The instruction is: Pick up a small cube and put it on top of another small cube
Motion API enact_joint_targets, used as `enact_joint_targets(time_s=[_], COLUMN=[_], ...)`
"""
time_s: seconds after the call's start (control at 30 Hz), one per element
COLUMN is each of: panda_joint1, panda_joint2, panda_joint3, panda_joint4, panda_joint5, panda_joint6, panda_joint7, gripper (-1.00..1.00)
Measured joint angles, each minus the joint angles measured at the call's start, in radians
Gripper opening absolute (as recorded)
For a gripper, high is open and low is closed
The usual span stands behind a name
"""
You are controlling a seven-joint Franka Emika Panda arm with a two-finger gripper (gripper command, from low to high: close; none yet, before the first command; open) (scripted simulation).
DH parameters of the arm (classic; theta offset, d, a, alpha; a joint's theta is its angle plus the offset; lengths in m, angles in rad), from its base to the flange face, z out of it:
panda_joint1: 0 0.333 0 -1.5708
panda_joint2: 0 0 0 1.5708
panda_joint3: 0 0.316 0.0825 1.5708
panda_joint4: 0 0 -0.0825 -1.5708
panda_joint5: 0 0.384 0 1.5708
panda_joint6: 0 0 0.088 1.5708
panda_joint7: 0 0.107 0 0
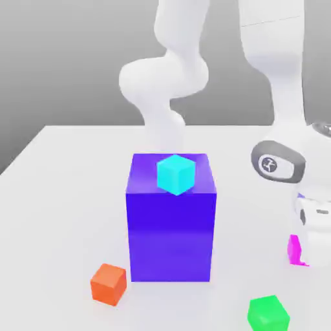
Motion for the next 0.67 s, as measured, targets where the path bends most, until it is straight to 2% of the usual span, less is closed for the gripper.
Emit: enact_joint_targets(time_s=[0.13,0.4,0.53,0.57,0.67], panda_joint1=[-0.048,-0.258,-0.274,-0.273,-0.273], panda_joint2=[-0.128,-0.112,0.004,0.031,0.031], panda_joint3=[0.054,-0.078,-0.104,-0.108,-0.108], panda_joint4=[-0.019,0.212,0.246,0.249,0.249], panda_joint5=[0.097,0.189,0.178,0.174,0.174], panda_joint6=[-0.107,-0.316,-0.233,-0.209,-0.209], panda_joint7=[-0.076,-0.231,-0.234,-0.231,-0.231], gripper=[-1.0,-1.0,-1.0,1.0,1.0])
